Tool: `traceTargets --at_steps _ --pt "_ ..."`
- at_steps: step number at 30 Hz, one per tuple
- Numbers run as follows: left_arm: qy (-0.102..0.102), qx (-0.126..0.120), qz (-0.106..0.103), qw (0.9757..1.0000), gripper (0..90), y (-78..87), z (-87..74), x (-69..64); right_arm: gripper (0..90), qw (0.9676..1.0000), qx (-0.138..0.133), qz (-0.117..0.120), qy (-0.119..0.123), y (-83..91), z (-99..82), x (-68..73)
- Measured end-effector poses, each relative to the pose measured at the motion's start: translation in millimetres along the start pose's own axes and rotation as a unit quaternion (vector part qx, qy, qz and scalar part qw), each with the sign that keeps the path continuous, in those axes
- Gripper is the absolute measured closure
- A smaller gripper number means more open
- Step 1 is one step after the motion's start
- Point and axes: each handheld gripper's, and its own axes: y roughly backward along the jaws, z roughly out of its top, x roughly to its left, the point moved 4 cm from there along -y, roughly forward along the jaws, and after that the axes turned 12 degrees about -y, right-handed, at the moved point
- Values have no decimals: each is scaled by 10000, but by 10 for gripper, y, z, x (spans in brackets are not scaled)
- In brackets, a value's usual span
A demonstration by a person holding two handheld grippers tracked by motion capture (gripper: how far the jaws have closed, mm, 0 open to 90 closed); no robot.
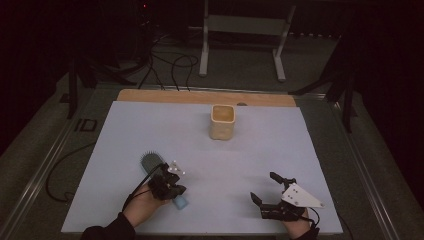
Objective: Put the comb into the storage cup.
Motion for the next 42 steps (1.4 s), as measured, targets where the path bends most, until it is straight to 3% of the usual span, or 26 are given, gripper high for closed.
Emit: traceTargets --at_steps 3,7,15,21,28,36,42 --pt "-66 161 59 9998 900 54 -109 -21 88 10000 -8 -1 -4 1 1 -4" --pt "-32 199 77 9998 900 107 -207 -34 88 10000 -1 6 4 -3 0 -2" --pt "172 338 252 9990 900 266 -536 -9 88 10000 12 -13 20 -6 0 -2" --pt "300 507 470 9972 900 417 -748 82 88 10000 18 -10 13 -8 -1 0" --pt "562 595 709 9941 900 558 -953 277 88 10000 28 -1 12 -15 -2 9" --pt "709 693 900 9910 899 637 -1053 441 88 10000 24 -6 -12 -17 -1 4" --pt "576 620 773 9934 899 754 -1016 437 88 10000 26 -1 -15 -18 -1 5"
